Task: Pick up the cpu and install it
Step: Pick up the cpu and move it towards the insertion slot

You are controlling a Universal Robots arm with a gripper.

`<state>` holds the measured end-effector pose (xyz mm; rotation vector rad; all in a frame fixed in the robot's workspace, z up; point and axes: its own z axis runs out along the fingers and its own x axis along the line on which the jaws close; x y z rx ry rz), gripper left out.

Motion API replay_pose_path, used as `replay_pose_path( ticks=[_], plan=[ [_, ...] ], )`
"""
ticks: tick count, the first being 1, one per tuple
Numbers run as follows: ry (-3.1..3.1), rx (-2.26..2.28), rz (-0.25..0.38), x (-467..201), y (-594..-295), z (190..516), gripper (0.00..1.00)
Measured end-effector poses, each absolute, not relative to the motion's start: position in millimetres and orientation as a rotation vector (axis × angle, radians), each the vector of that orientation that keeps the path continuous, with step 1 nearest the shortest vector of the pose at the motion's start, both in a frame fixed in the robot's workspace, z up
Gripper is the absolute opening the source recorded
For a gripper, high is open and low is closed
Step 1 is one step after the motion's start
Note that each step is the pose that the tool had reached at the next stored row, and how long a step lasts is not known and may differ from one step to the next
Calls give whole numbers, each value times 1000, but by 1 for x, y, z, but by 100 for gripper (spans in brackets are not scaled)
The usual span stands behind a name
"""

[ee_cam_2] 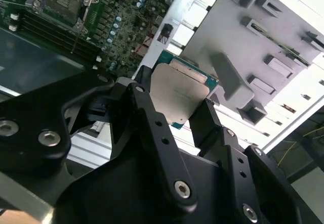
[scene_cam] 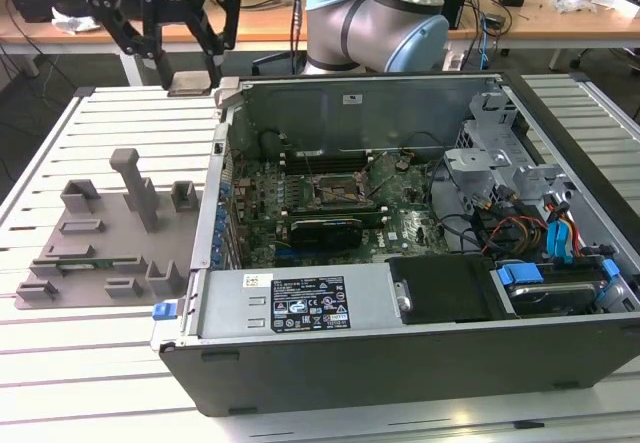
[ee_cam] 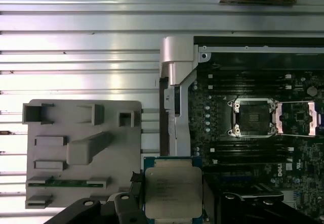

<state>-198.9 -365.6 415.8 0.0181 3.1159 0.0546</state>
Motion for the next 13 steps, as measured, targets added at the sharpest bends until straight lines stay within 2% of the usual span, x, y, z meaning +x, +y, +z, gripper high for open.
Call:
replay_pose_path(
  ticks=[13],
  plan=[
    [3116,18,55,-157,-366,416,55]
  ],
)
